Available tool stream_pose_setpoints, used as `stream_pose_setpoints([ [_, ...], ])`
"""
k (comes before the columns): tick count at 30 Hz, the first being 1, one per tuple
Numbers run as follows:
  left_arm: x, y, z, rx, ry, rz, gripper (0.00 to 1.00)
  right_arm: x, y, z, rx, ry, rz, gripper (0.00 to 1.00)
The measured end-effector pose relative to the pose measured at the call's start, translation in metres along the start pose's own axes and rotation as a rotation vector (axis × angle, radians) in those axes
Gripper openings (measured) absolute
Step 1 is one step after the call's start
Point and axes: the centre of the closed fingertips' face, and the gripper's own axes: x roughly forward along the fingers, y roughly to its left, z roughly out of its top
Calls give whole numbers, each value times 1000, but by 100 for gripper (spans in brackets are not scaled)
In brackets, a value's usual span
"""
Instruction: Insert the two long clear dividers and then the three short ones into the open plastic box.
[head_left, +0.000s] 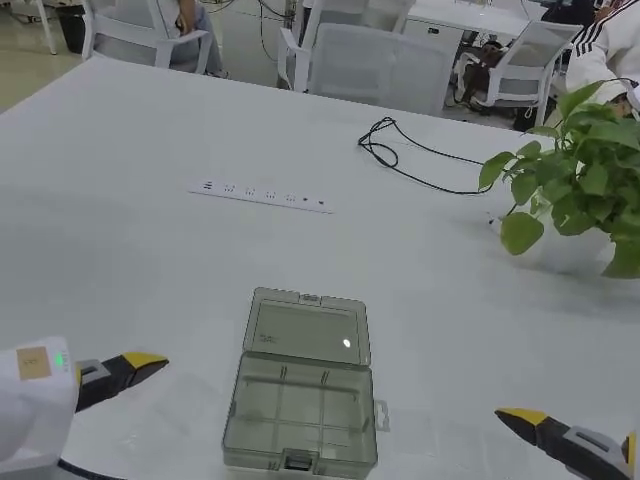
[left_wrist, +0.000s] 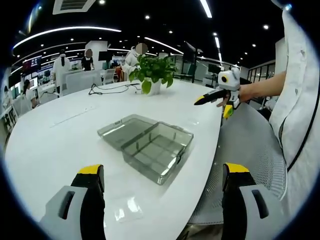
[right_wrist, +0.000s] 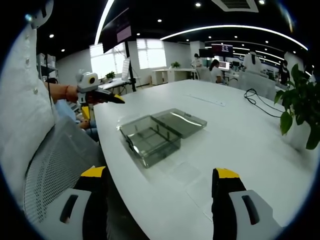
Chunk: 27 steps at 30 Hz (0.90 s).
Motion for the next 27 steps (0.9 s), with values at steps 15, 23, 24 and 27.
stream_pose_setpoints([
  [15, 0, -1, -1, 3, 5, -4, 100, 3, 2, -7, -60, 38, 0, 89],
  [23, 1, -1, -2, 3, 7, -9, 100, 3, 5, -7, -53, 32, 16, 91],
  [24, 1, -1, -2, 4, 8, -9, 100, 2, 5, -7, -60, 36, 18, 92],
  [27, 1, -1, -2, 3, 6, -10, 100, 3, 5, -6, -38, 24, 23, 92],
])
